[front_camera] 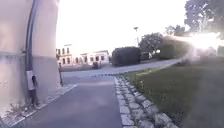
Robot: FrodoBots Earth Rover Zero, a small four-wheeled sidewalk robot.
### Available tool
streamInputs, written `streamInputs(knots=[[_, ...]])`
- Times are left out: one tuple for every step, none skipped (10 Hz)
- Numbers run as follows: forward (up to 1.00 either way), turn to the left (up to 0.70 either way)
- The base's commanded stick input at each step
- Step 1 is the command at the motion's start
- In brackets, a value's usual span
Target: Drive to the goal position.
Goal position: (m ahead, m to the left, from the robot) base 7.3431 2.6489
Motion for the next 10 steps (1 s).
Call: streamInputs(knots=[[0.7,0.0],[0.7,0.0],[0.7,0.0],[0.7,0.0],[0.7,0.0],[0.7,0.0],[0.7,0.0],[0.7,0.0],[0.7,0.0],[0.7,0.0]])
